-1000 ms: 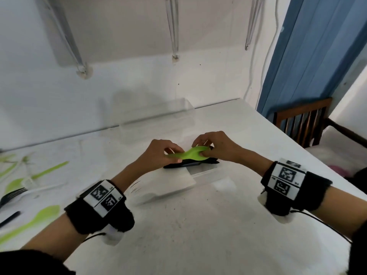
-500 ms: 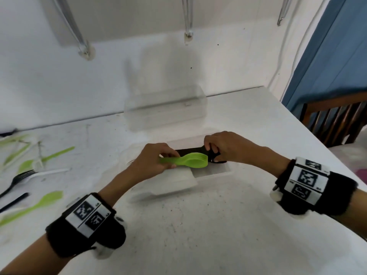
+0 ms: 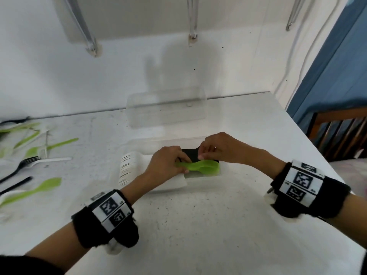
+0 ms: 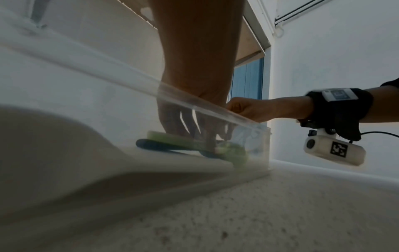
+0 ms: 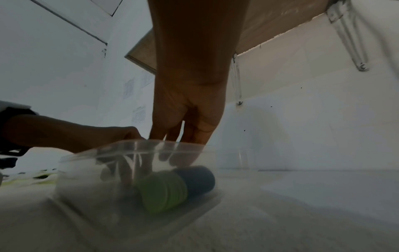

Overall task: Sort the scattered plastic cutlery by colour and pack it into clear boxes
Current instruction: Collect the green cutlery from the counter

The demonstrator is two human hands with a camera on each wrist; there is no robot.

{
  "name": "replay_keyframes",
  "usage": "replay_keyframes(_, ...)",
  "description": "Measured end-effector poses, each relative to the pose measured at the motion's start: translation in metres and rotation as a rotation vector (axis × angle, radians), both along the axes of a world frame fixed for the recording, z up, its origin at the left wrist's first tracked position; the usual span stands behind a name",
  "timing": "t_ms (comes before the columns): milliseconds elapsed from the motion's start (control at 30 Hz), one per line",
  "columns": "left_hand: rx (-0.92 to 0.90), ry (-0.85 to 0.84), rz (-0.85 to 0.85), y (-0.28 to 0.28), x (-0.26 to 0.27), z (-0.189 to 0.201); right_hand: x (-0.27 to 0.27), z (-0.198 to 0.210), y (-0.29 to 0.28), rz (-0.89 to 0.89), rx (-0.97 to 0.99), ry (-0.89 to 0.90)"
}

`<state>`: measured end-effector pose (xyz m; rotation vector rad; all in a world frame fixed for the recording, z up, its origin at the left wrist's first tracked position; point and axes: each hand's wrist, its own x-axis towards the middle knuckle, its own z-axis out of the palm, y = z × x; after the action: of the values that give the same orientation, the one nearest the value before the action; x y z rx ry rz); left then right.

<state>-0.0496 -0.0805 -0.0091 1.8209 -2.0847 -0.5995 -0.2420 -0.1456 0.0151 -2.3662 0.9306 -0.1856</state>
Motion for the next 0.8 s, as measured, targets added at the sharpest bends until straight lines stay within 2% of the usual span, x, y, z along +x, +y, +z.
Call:
replay_keyframes(133,-0.019,-0.071,0.048,-0.002,-0.004,-0.004,-0.004,-0.010,0.005,0.057,-0.089,0.065)
replay_keyframes(367,0.014,-0.103,0.074,-0.005,-0.004,-0.005,-0.002,-0.021,0.012,0.067,-0.178,0.054)
replay_keyframes(533,0.109,-0.010,0.101,-0.008,-0.002,-0.005,0.002,-0.022,0.015,0.018,-0.193,0.074)
replay_keyframes(800,0.109,0.037,0.141,-0.009,-0.002,-0.006,0.005,-0.018,0.019,-0.002,-0.195,0.094)
